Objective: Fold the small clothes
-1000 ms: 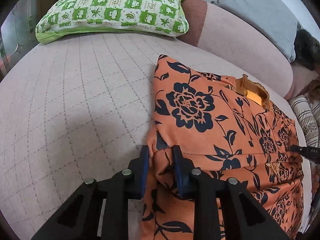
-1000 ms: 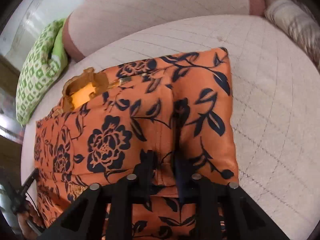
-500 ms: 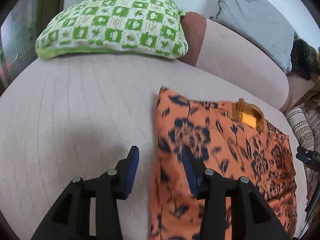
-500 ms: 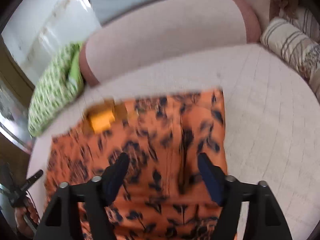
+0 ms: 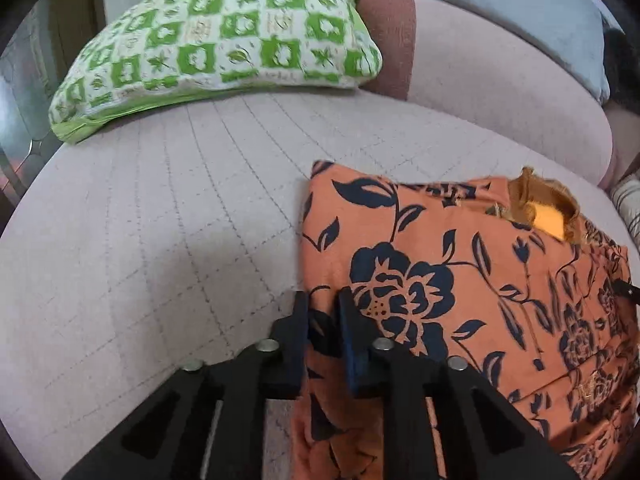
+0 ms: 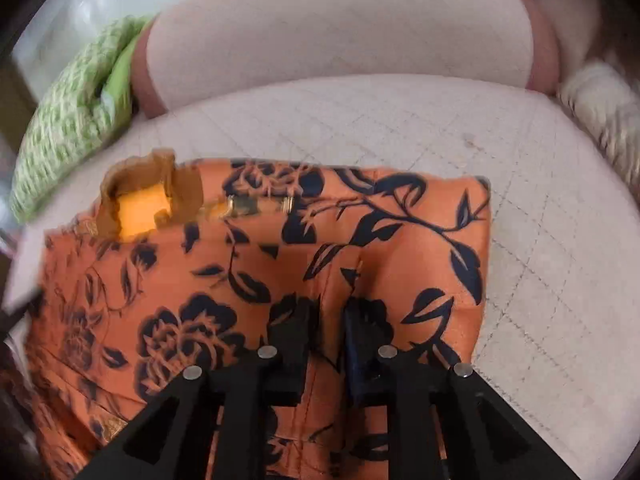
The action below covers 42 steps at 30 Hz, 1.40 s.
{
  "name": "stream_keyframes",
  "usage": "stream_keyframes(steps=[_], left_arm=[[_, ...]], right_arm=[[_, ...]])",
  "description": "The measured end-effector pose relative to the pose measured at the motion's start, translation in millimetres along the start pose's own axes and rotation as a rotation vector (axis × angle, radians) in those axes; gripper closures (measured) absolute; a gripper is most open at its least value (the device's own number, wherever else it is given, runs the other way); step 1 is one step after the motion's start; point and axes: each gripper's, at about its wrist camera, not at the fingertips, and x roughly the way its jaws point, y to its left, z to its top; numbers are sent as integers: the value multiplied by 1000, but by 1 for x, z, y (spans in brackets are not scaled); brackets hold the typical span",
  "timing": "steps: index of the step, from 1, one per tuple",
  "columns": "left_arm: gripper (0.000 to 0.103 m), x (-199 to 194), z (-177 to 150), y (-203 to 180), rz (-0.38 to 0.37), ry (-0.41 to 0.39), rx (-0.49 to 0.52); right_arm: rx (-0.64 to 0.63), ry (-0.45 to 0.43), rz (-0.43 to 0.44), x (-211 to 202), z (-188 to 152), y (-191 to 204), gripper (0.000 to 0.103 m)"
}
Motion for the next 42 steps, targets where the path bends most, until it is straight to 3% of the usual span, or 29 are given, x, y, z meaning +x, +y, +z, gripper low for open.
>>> stream_keyframes(steps=[1, 3, 5, 7, 8, 9, 10, 11, 13, 15, 17, 18, 22, 26, 29, 32, 33, 34, 36, 38, 40, 42], left_arm=[[79, -10, 0, 5, -8, -14, -20], [79, -28, -3, 11, -24, -48, -31], [76, -48, -12, 9, -64, -80, -21], [69, -61, -26, -1, -83, -90, 29], [61, -58, -32, -5, -67, -78, 50], [53, -43, -42, -11, -9, -11, 74], [52, -29, -45, -12, 8, 60, 70], [50, -20, -51, -7, -6, 101, 37], [50, -43, -51, 0, -16, 75, -10], [45, -80, -56, 7, -74, 16, -34], [33, -111, -71, 15, -79, -17, -37], [27, -127, -87, 21, -97, -19, -48], [26, -158, -148, 43, -156, 57, -80], [26, -176, -208, 39, -180, 122, -68], [26, -176, -232, 36, -182, 168, -84], [26, -172, -245, 33, -161, 193, -84], [26, -172, -248, 32, -143, 209, -87], [26, -174, -251, 33, -142, 208, -93], [26, -176, -256, 33, -147, 199, -92], [26, -176, -260, 33, -133, 200, -81], [26, -176, -262, 32, -134, 191, -79], [36, -173, -263, 33, -125, 186, -85]], right_arm=[[7, -17, -18, -11, 0, 1, 59], [-4, -89, -18, -41, -2, 8, 32], [-5, -129, 114, -71, -10, 12, 32], [24, -85, 269, -74, -20, 16, 29], [52, -38, 337, -65, -28, 15, 26], [72, 64, 354, -40, -37, 12, 16], [92, 138, 318, -22, -42, 6, 12], [141, 130, 318, -16, -49, -3, 15], [214, 35, 329, -57, -50, -6, 17], [155, -64, 355, -100, -55, -5, 17], [97, -107, 277, -147, -75, -13, 16], [94, -95, 261, -155, -80, -17, 16], [104, 20, 197, -181, -151, -59, 16], [148, 110, 180, -200, -216, -101, 16], [199, 157, 229, -200, -254, -110, 16], [216, 178, 249, -190, -271, -109, 17], [224, 185, 266, -187, -274, -106, 20], [222, 196, 283, -186, -277, -102, 32], [192, 183, 270, -185, -281, -93, 33], [225, 181, 284, -184, -284, -96, 44], [255, 184, 305, -184, -285, -99, 78], [254, 171, 294, -185, -286, -95, 78]])
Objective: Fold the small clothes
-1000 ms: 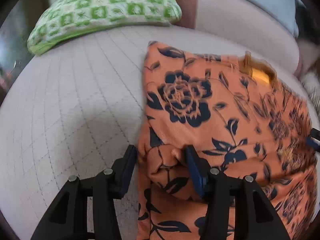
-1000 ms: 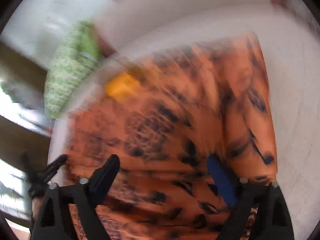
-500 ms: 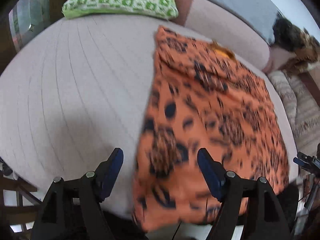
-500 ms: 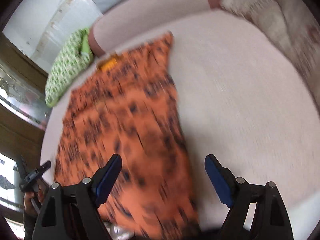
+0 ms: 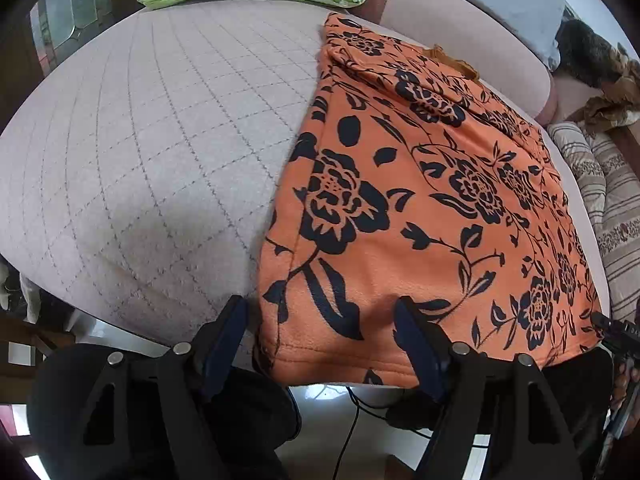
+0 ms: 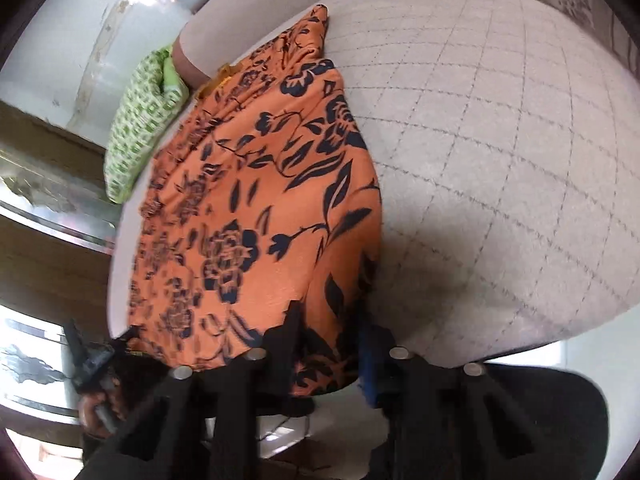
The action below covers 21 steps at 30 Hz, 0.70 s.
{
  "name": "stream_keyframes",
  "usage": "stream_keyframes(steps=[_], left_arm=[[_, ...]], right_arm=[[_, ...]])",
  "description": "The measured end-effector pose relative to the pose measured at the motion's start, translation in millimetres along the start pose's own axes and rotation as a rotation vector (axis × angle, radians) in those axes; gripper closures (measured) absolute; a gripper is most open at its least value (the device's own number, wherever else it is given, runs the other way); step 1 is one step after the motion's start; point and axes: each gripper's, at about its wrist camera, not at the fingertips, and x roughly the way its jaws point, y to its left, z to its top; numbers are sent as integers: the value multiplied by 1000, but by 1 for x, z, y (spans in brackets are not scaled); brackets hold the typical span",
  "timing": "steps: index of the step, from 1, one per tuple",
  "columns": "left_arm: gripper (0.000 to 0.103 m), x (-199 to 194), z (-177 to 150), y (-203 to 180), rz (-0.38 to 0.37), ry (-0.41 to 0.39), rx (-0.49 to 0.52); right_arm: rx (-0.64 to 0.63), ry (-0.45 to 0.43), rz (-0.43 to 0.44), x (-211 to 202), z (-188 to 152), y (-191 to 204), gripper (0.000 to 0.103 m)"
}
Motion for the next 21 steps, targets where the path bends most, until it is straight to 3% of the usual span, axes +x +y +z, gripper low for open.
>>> stream_keyframes(steps=[1, 2, 3, 4, 5, 6, 9, 10, 12, 17, 19, 21], left_arm=[[41, -1, 0, 0, 19, 0, -1], [56, -4, 0, 3, 34, -4, -6], [73, -4, 1, 4, 29, -6, -6], [84, -6, 2, 5, 7, -2, -2], [94, -8, 1, 7, -8, 4, -1], [95, -8, 1, 7, -16, 6, -3], [96, -10, 0, 3, -12, -9, 0], [96, -13, 0, 3, -15, -18, -2], [96, -24, -1, 2, -27, -46, -7], [96, -62, 2, 2, -65, -139, -22], [97, -51, 5, 5, -60, -109, -29], [96, -29, 6, 11, -34, -47, -52]], right_arm=[[8, -15, -41, 0, 0, -3, 77], [27, -12, -55, 1, 0, -7, 75], [43, -2, -37, 3, 0, -8, 65], [46, -2, -19, 5, 0, -8, 49], [41, -5, 10, 5, -1, -5, 41], [31, -4, 5, 5, -1, -3, 35], [35, -2, -17, 9, 0, 1, 35], [32, -4, -21, 9, 1, 1, 46], [40, -6, 6, 5, 0, 0, 98], [22, -106, 68, -36, -3, 18, 98], [41, -119, 47, -37, -2, 14, 98], [83, -60, 41, -16, 2, 0, 94]])
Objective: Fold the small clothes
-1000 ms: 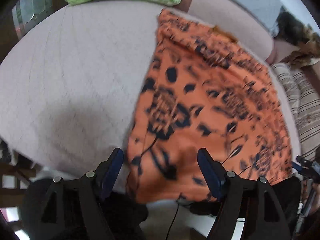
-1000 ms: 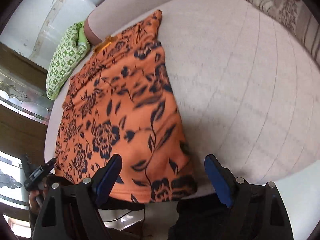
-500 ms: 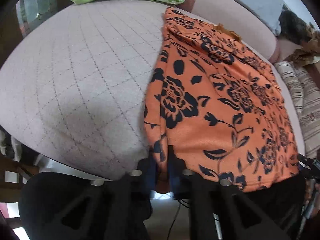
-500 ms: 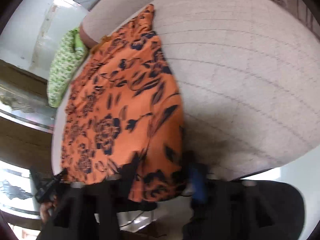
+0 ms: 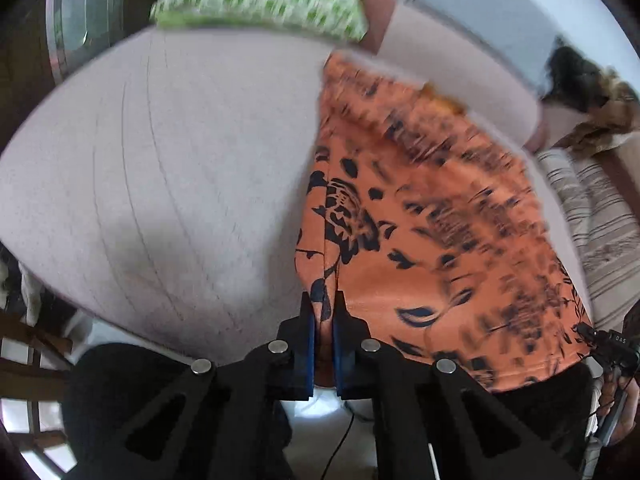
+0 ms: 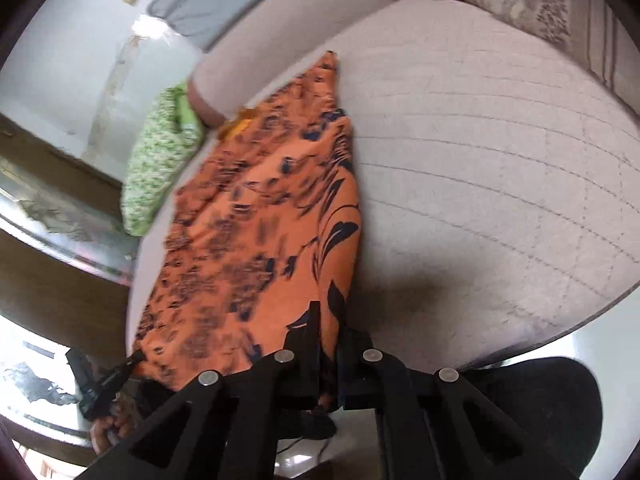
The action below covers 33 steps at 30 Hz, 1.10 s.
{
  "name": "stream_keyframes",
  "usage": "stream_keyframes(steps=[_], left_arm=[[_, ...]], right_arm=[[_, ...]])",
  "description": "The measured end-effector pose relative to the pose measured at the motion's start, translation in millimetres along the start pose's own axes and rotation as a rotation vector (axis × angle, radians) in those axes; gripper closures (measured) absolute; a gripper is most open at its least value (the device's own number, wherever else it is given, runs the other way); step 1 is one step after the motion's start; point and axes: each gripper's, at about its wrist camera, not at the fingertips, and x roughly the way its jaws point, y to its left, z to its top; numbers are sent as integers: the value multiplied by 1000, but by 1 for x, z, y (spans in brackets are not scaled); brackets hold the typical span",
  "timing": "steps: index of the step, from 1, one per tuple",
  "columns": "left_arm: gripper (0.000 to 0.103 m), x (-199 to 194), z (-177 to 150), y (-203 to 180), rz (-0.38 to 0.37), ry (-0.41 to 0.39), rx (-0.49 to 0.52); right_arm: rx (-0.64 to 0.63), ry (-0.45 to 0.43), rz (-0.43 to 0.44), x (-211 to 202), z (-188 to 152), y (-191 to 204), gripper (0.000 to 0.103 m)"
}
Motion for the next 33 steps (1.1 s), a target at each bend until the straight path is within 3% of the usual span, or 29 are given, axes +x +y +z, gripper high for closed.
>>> stream_keyframes(steps=[2, 5, 6, 7, 8, 10, 11, 12, 13, 18, 22, 23, 26, 28, 30, 33], left_arm=[[95, 22, -2, 7, 16, 71, -28], [91, 15, -3, 3, 15, 35, -27], [81, 13, -3, 0, 23, 20, -4], [71, 12, -3, -3, 28, 18, 13], [49, 15, -3, -5, 37, 25, 23], [50, 21, -3, -5, 65, 33, 22], [70, 21, -3, -6, 68, 33, 27], [98, 22, -1, -7, 62, 41, 34], [97, 22, 0, -8, 43, 49, 39], [97, 5, 8, -16, 0, 10, 73], [97, 31, 13, 1, -10, 131, -17], [97, 28, 14, 2, -20, 131, -17], [97, 0, 40, -10, -120, 62, -4], [97, -19, 70, -20, -194, -8, -5], [97, -38, 118, -31, -281, -102, -24], [93, -39, 191, -32, -357, -220, -99]], right_arm=[[76, 43, 10, 17, 0, -13, 94], [58, 19, -16, 14, 1, -11, 85], [52, 15, -15, 13, 2, -10, 71], [48, 17, -41, 14, 4, -10, 39], [36, 3, -45, 14, 5, -10, 27], [25, 20, -65, 18, 6, -11, 27], [4, 26, -72, 19, 7, -6, 28], [-4, 34, -64, 20, 8, -6, 42], [6, 66, -30, 23, 8, -7, 96], [-6, 73, 40, 13, 12, -1, 99], [43, 121, 67, 25, 16, -12, 99], [62, 127, 90, 26, 19, -14, 99], [67, 104, 184, 15, 39, -2, 99], [34, 43, 271, 2, 73, 20, 99], [3, -14, 337, -6, 107, 41, 99], [-19, -164, 414, -7, 189, 72, 99]])
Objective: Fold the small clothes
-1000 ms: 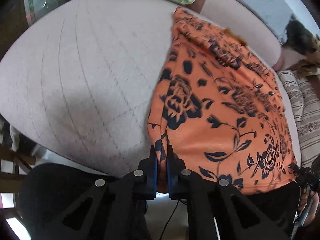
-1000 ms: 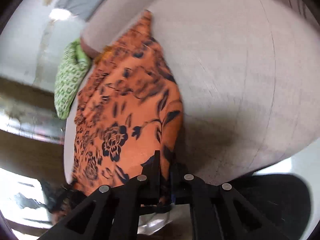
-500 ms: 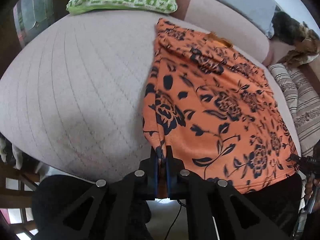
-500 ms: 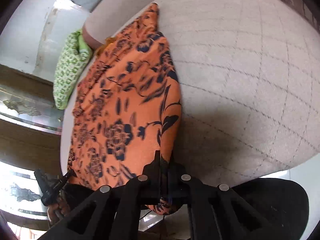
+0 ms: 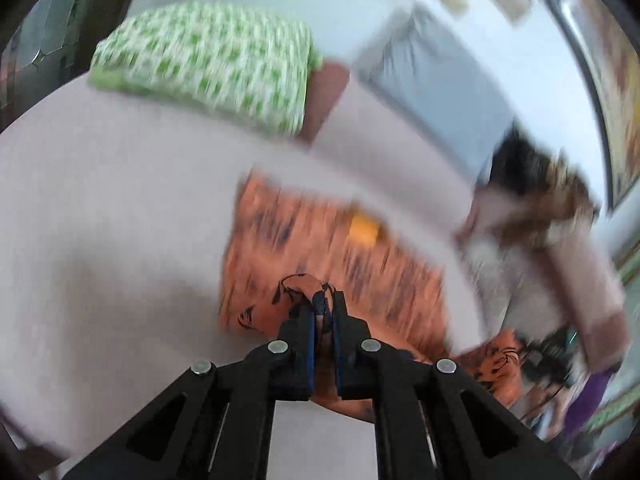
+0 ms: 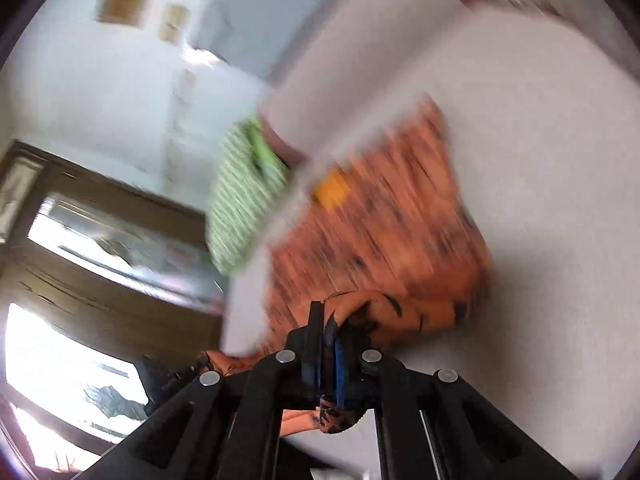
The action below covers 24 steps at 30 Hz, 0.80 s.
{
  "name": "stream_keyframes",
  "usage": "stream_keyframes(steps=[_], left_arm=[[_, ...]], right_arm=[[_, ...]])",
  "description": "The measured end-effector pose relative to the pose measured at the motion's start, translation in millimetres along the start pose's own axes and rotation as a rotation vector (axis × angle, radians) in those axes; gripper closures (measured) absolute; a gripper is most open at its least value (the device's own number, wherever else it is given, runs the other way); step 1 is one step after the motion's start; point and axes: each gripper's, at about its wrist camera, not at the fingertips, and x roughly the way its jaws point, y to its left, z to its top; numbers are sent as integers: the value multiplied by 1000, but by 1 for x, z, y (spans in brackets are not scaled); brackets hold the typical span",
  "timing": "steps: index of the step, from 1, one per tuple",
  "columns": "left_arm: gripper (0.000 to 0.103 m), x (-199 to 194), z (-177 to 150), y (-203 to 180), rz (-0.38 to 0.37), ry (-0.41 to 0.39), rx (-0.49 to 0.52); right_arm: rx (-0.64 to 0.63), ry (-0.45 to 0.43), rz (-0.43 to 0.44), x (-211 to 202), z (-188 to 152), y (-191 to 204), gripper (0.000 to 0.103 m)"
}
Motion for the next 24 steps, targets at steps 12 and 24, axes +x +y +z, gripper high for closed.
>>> stream_keyframes(steps=[12, 24], left_arm=[[24, 130, 50, 93, 379, -5, -47], [88, 176, -14, 35, 326, 249, 257]], right_arm=[[-130, 13, -365, 104, 34, -65, 16], [-171, 290, -425, 163, 14, -69, 79]])
